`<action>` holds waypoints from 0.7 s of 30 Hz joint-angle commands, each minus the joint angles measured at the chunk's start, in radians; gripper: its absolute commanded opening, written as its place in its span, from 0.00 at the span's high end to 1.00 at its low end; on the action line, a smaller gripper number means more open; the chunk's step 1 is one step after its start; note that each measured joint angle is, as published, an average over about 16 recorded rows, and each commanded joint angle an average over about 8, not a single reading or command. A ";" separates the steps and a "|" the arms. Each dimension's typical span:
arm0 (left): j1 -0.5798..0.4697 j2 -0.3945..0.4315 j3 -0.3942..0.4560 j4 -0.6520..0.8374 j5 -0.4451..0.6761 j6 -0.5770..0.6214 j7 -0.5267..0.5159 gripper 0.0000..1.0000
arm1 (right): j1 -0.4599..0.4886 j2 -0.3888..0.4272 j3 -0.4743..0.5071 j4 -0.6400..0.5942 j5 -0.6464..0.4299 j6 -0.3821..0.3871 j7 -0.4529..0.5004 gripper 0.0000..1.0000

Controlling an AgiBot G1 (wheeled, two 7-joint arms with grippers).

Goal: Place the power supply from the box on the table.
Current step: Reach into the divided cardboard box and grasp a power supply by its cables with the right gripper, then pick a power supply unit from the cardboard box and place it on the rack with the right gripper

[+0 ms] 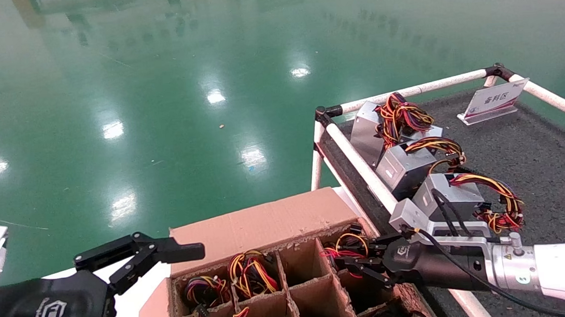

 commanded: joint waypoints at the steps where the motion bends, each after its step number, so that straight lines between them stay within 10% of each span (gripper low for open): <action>1: 0.000 0.000 0.000 0.000 0.000 0.000 0.000 0.00 | 0.003 -0.004 0.001 -0.005 0.002 -0.002 -0.002 1.00; 21: 0.000 0.000 0.000 0.000 0.000 0.000 0.000 0.00 | 0.084 0.049 0.064 0.021 0.107 -0.114 0.059 1.00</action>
